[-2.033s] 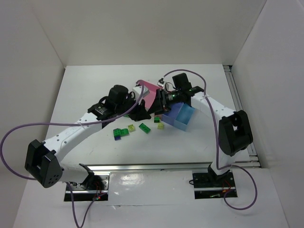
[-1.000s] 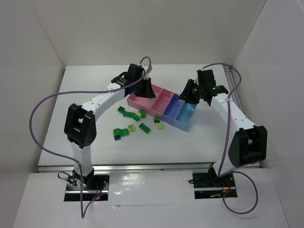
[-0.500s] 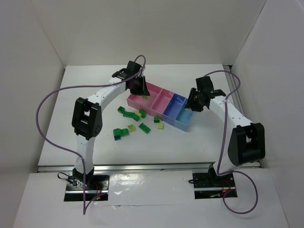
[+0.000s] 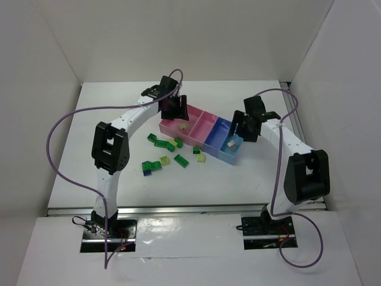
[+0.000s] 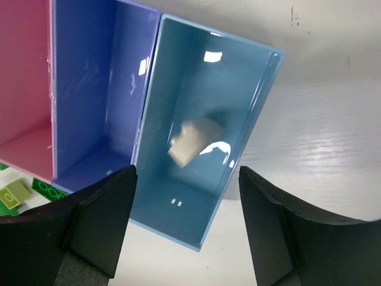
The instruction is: Sort the legos into containers by color
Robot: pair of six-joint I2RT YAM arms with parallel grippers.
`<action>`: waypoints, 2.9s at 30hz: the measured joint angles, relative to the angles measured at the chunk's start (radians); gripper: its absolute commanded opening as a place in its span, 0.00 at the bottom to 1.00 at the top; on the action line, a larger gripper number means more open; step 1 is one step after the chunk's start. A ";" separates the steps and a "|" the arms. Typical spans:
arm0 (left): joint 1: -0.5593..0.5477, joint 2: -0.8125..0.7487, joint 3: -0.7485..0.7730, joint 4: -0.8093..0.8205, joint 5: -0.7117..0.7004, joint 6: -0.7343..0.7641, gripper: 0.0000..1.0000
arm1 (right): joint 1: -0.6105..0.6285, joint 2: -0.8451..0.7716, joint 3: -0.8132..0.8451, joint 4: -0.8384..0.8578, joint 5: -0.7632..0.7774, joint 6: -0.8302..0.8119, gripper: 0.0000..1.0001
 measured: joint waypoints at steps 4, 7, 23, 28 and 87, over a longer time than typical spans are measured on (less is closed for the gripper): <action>0.001 -0.056 -0.019 -0.019 -0.078 -0.001 0.72 | 0.028 -0.002 0.013 0.006 0.008 -0.011 0.67; 0.011 -0.179 -0.107 -0.031 -0.154 -0.033 0.72 | 0.092 -0.014 0.013 0.018 -0.023 -0.038 0.67; 0.230 -0.647 -0.850 -0.044 -0.057 -0.137 0.86 | 0.539 0.054 -0.029 0.066 -0.005 0.053 0.66; 0.234 -0.649 -0.853 -0.002 -0.015 -0.137 0.86 | 0.539 0.217 0.004 0.057 0.089 0.140 0.66; 0.077 -0.669 -0.788 -0.105 -0.145 -0.083 0.79 | 0.616 0.191 0.223 0.106 0.129 -0.185 0.80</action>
